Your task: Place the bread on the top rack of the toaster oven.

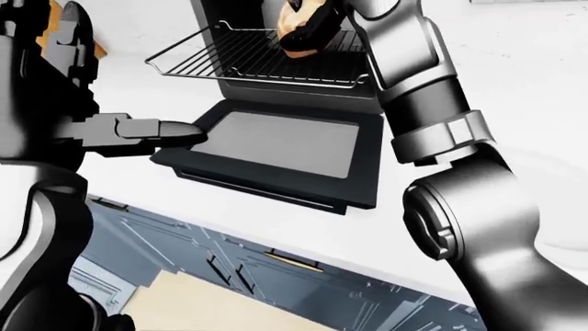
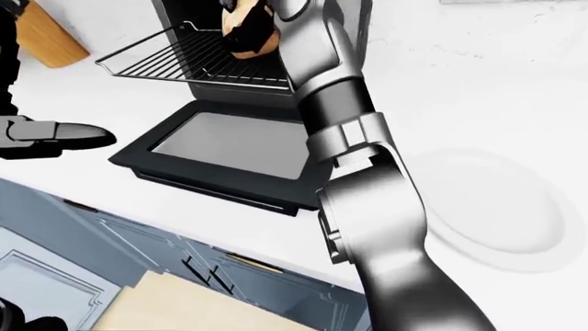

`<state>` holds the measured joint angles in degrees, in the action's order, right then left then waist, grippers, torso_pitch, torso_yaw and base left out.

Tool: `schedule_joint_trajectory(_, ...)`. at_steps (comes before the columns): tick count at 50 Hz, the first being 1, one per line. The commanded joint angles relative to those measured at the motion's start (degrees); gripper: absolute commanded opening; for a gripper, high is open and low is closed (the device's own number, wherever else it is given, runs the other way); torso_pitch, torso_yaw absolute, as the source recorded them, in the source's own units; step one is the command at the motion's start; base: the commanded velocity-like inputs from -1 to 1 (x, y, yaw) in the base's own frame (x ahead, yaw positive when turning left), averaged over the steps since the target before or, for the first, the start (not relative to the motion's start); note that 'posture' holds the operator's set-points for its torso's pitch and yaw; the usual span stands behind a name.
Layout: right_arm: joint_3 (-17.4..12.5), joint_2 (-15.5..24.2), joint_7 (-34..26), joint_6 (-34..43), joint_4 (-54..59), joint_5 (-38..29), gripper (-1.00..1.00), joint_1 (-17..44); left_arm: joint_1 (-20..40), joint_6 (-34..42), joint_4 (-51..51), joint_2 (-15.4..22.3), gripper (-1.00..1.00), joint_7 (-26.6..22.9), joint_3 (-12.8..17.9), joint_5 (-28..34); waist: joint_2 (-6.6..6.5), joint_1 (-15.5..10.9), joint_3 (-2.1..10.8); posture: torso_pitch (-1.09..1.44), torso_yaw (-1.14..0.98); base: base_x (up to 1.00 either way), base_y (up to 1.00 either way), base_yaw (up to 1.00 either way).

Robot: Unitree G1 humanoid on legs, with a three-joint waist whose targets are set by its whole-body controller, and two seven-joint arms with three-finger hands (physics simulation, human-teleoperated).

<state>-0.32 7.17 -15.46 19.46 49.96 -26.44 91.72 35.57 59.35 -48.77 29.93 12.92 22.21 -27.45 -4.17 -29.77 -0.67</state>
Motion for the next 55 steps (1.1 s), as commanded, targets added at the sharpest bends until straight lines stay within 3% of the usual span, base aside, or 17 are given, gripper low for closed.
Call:
schedule_joint_trajectory(1,-0.20,0.41,0.88,-1.30,-2.06,-0.05,-1.00,2.29,1.21,-1.41,-0.70,0.83,1.00,-0.03,0.97,0.59,-0.15,-0.04,1.58,0.00,0.46,0.00,0.00,0.00)
schedule_joint_trajectory(6,-0.29,0.39,1.16,-1.51,-1.40,0.14,-0.96,2.40,1.10,-1.47,-0.73,0.70,1.00,-0.23,0.96,0.80,-0.13,-0.16,1.61,0.00,0.46,0.00,0.00,0.00)
schedule_joint_trajectory(11,-0.17,0.37,0.63,-0.34,-2.67,0.07,-0.71,1.86,0.81,-1.26,-1.07,0.59,1.00,-0.41,1.35,0.74,-0.08,-0.33,1.60,0.00,0.46,0.00,0.00,0.00)
schedule_joint_trajectory(16,-0.11,0.23,0.24,0.42,-3.46,0.05,-0.62,1.61,0.72,-1.04,-1.32,0.67,1.00,-0.47,1.59,0.62,-0.07,-0.42,1.62,0.00,0.46,0.00,0.00,0.00)
schedule_joint_trajectory(25,0.06,0.23,-0.69,2.16,-5.36,-0.26,-0.27,0.85,2.25,-0.06,-1.16,1.11,1.00,-0.01,1.29,0.22,-0.02,-0.59,1.65,0.00,0.46,0.00,0.00,0.00)
schedule_joint_trajectory(34,-0.11,0.24,-0.43,1.82,-4.95,-0.21,-0.22,0.58,2.98,0.19,-0.84,1.40,1.00,0.03,1.01,0.21,-0.03,-0.65,1.74,0.00,0.46,0.00,0.00,0.00)
schedule_joint_trajectory(55,-0.02,0.05,-1.11,4.28,-8.37,-0.49,0.40,-1.60,2.70,0.49,-1.33,1.84,1.00,0.36,1.56,-0.42,0.07,-0.72,1.74,0.00,0.46,0.00,0.00,0.00)
